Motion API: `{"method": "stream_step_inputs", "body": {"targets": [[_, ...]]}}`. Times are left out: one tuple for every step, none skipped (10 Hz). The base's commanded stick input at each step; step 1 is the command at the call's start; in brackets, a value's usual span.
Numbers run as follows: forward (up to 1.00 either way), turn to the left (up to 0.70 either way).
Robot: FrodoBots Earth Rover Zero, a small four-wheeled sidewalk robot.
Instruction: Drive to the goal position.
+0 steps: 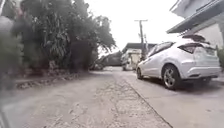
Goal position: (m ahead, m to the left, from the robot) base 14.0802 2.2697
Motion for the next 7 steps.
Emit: {"method": "stream_step_inputs", "body": {"targets": [[0.85, -0.30], [0.85, 0.00], [0.85, 0.00], [0.85, 0.00], [0.85, 0.00], [0.85, 0.00], [0.85, 0.00]]}}
